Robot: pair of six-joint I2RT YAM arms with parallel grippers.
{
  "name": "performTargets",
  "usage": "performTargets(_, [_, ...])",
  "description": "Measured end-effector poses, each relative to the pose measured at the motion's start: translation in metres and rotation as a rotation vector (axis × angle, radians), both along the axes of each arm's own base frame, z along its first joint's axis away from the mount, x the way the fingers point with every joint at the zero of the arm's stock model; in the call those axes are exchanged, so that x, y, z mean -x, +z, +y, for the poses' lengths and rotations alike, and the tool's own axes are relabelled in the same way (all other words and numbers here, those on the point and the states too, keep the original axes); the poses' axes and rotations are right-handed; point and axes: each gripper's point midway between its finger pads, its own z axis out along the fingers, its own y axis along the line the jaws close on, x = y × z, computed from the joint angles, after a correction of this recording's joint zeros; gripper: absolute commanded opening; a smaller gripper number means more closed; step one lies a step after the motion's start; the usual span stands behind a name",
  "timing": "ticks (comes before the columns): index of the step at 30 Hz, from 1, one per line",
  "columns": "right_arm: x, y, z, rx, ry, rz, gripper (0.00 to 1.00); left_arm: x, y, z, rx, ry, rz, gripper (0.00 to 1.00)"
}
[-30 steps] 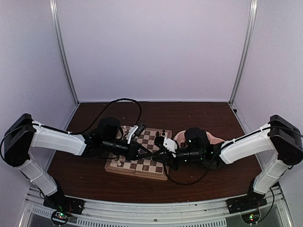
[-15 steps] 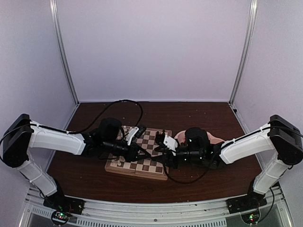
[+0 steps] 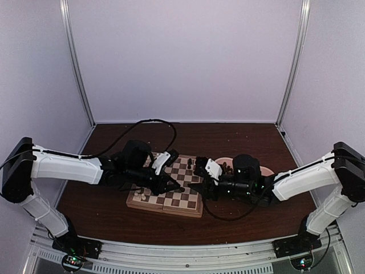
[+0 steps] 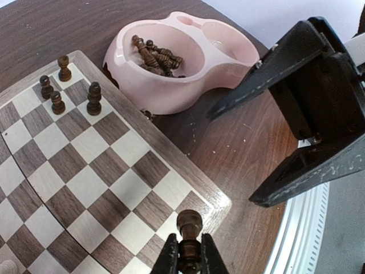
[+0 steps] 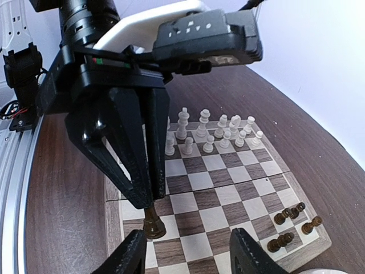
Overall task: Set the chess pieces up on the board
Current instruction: Place the queen on the chessboard.
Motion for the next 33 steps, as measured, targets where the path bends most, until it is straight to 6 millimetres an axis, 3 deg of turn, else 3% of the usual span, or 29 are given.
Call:
performTargets(15, [-0.02, 0.016, -0.021, -0.058, -0.177, -0.009, 0.6, -0.003, -0.006, 0.005, -0.117, 0.026, -0.061, 0.06])
performTargets(18, [-0.025, 0.021, -0.026, -0.074, -0.223, -0.004, 0.7, -0.005, -0.006, 0.005, -0.134, 0.03, -0.074, 0.06])
performTargets(20, [-0.031, 0.025, -0.031, -0.089, -0.27, -0.001, 0.98, -0.005, -0.006, 0.003, -0.145, 0.027, -0.084, 0.06])
performTargets(21, [-0.033, 0.026, -0.034, -0.097, -0.296, 0.005, 1.0, -0.004, -0.007, 0.001, -0.153, 0.023, -0.088, 0.06])
performTargets(30, [-0.058, 0.031, -0.066, -0.117, -0.563, 0.116, 1.0, -0.002, -0.017, 0.001, -0.205, 0.015, -0.092, 0.06])
performTargets(33, [-0.066, 0.042, -0.074, -0.12, -0.643, 0.136, 1.0, -0.003, -0.016, 0.0, -0.21, 0.016, -0.097, 0.07])
